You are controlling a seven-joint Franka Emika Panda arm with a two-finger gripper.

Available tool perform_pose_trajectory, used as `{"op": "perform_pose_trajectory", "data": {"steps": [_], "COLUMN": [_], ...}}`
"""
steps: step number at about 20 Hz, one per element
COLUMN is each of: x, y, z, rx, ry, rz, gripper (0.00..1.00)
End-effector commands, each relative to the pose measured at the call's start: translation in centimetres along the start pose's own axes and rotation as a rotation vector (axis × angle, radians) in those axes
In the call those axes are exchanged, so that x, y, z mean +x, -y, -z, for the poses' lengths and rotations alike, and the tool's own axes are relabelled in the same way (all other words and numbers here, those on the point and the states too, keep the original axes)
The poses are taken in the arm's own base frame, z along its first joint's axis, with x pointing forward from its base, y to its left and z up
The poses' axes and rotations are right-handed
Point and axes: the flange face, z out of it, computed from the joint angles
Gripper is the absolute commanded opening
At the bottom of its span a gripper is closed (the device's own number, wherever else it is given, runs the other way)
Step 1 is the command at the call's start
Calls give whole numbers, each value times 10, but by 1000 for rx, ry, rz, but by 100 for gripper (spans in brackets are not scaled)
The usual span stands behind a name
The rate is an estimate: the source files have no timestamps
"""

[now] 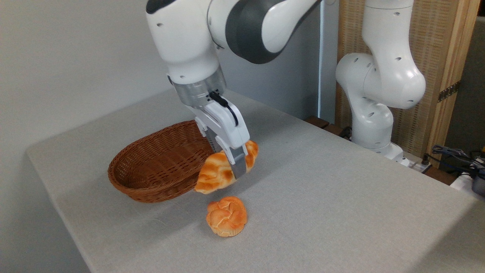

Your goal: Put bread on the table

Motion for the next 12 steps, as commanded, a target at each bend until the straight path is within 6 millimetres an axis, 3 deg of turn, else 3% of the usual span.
{"op": "perform_pose_trajectory", "data": {"steps": [1, 2, 7, 12], "x": [-29, -30, -26, -26], "y": [6, 6, 8, 9], "z": [-6, -11, -24, -23], "rx": [-5, -12, -32, -30], "ry": [36, 41, 60, 59], "rz": [3, 5, 4, 2], "gripper": [90, 100, 100, 100]}}
